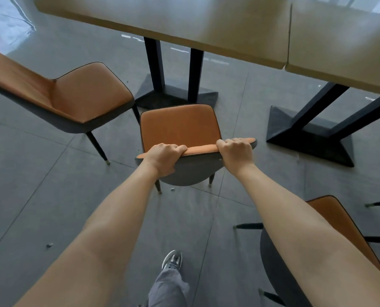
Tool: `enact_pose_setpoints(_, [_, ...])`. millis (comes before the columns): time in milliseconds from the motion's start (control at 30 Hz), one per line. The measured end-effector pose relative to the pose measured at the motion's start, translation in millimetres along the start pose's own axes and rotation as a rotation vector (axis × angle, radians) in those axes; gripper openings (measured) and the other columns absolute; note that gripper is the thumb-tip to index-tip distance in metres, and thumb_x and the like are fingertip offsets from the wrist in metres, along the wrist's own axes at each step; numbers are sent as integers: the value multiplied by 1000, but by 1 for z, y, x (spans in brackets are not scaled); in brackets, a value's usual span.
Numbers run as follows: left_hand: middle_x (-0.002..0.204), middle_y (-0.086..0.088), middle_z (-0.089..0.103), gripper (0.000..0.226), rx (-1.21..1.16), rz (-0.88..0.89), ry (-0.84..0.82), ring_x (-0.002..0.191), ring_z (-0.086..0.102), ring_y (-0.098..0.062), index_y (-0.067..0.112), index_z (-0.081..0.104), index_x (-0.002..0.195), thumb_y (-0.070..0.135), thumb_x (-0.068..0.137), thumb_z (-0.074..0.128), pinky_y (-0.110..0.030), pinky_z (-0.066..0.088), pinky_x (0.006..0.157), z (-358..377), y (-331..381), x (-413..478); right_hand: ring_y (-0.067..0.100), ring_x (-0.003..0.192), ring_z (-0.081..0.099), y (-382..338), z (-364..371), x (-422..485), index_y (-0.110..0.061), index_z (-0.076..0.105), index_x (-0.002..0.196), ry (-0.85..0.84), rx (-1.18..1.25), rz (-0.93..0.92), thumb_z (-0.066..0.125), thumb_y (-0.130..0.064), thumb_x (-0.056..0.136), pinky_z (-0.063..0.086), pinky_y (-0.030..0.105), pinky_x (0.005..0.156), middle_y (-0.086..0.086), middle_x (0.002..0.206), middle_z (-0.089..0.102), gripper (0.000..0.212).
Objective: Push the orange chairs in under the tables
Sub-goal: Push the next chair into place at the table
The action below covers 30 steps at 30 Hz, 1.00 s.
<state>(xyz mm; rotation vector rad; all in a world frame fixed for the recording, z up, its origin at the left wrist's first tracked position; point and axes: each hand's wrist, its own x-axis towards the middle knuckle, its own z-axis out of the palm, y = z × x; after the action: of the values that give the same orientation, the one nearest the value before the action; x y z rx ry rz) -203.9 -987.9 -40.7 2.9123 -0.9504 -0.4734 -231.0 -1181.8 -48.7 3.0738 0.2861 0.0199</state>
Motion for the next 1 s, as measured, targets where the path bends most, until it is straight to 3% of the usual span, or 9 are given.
enact_pose_setpoints(333, [114,-11,63,43,-3,56,-6,97,63,-33,13,47,125,7,84,54,-39,52,83,-22,-46,70,23,35,58,15,1,79,-9,58,48,19,-59,96,90,-1,32,47,21,42,6,40,59,37])
enact_pose_setpoints(400, [116,-11,62,45,-16,57,-32,99,61,-33,13,46,128,7,85,55,-39,52,86,-21,-47,70,30,55,65,13,0,79,-2,62,64,-4,-27,138,80,6,55,52,31,57,14,58,67,22])
enact_pose_setpoints(467, [118,-11,60,46,-28,55,-58,101,60,-32,14,44,130,8,86,56,-39,51,87,-18,-46,68,36,91,62,9,1,75,1,62,93,-41,24,186,56,7,81,46,41,85,20,93,68,15])
enact_pose_setpoints(533, [118,-11,60,46,-29,36,-77,102,60,-32,14,42,130,11,87,57,-39,52,86,-18,-44,66,35,113,52,7,0,70,-3,54,113,-103,47,216,46,1,90,33,43,102,17,116,61,25])
enact_pose_setpoints(600, [116,-10,60,45,8,7,-104,100,61,-30,15,41,129,18,88,60,-38,53,83,-22,-43,65,31,126,41,6,-4,66,-7,44,125,-176,60,228,49,-11,92,24,44,111,14,131,51,34])
enact_pose_setpoints(700, [113,-8,62,47,217,24,-99,103,57,-25,15,43,125,39,88,59,-34,51,84,-33,-40,64,30,142,16,8,-13,50,-9,20,144,-260,138,248,49,-29,95,9,44,118,14,152,22,61])
enact_pose_setpoints(833, [128,-6,54,54,439,133,-7,119,48,-24,14,42,130,51,92,44,-35,42,98,-43,-26,61,27,146,-4,14,-28,16,-8,-2,149,-219,216,326,42,-38,97,-1,41,119,12,158,-3,75])
enact_pose_setpoints(900, [145,-9,41,60,421,166,30,134,36,-26,11,31,140,50,95,36,-38,34,110,-47,-8,59,25,146,-10,20,-37,-2,-7,-10,148,-217,243,369,38,-40,98,-4,39,119,12,158,-11,77])
enact_pose_setpoints(1000, [159,-9,5,71,394,190,27,147,4,-23,7,4,149,50,97,27,-38,8,120,-52,30,53,22,145,-17,33,-52,-35,-8,-18,146,-212,270,428,32,-42,99,-9,35,117,11,156,-21,77])
